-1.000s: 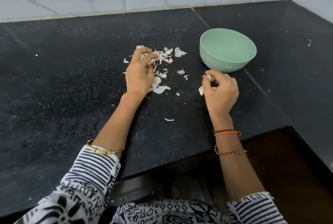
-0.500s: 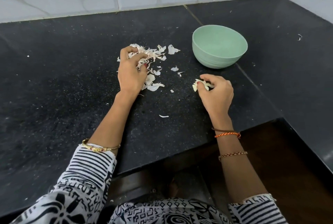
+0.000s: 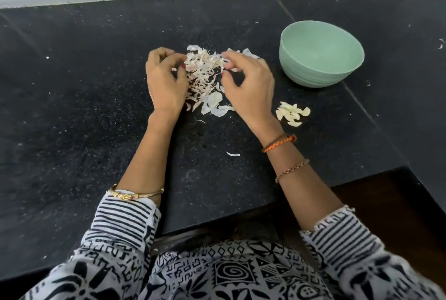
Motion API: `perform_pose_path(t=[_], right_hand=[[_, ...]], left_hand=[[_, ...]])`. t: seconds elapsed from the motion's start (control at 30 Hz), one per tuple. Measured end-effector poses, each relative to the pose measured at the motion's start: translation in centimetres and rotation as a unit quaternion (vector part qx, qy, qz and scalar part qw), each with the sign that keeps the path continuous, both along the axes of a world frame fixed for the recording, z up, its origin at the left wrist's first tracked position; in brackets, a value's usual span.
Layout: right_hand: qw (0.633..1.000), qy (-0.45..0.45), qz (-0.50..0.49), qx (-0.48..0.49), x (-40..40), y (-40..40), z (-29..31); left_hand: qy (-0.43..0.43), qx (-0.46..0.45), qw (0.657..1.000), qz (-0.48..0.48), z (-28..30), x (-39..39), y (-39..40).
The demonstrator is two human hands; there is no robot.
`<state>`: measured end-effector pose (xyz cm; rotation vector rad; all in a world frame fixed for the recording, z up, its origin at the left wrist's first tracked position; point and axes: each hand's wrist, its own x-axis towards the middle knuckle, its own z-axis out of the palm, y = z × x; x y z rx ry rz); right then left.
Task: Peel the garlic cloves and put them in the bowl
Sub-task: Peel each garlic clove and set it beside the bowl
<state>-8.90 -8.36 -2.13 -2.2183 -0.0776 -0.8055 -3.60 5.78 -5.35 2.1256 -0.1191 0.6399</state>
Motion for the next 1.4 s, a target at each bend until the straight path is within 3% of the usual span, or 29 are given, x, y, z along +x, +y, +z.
perform_pose_path(t=[0.07,0.23,0.4,0.47,0.53,0.63,0.7,0.87,1.0,1.27,1.4], right_hand=[[1.000,0.014,0.018,-0.002,1.6,1.2,-0.4],[0.991,0.059,0.022,0.119,4.4,2.0,-1.3],[0.981,0.107,0.066,0.148,6.6,2.0,-0.9],[0.985,0.095,0.124,0.074,7.3,2.2,-0.4],[0.976,0.111,0.176,-0.059,7.9,2.5,-0.3],[0.939,0.171,0.177,-0.239,8.1,2.4,-0.7],[0.929,0.179,0.166,-0.278,8.0,1.9,-1.0],[0.935,0.175,0.146,-0.271,8.0,1.5,-1.0],[0.958,0.137,0.158,-0.197,7.8,2.1,-1.5],[0.944,0.140,0.196,-0.224,7.9,2.6,-2.1],[0.985,0.055,0.139,-0.081,7.9,2.5,-2.3]], left_hand=[[0.013,0.001,1.000,0.020,0.0,0.2,0.6],[0.032,0.041,0.996,0.075,-0.1,0.9,1.7],[0.029,-0.015,0.995,0.098,-0.4,2.1,1.5],[0.034,-0.027,0.995,0.092,-0.3,2.7,1.2],[0.042,-0.030,0.995,0.084,-0.2,2.8,1.1],[0.053,-0.033,0.995,0.080,-0.1,2.8,1.2],[0.058,-0.040,0.995,0.072,-0.1,2.7,1.1],[0.069,-0.036,0.996,0.049,0.2,2.6,0.4],[0.063,-0.054,0.995,0.062,0.5,2.5,0.7],[0.085,-0.084,0.991,0.066,0.6,2.6,1.0],[0.087,-0.129,0.987,0.030,0.9,2.4,0.5]])
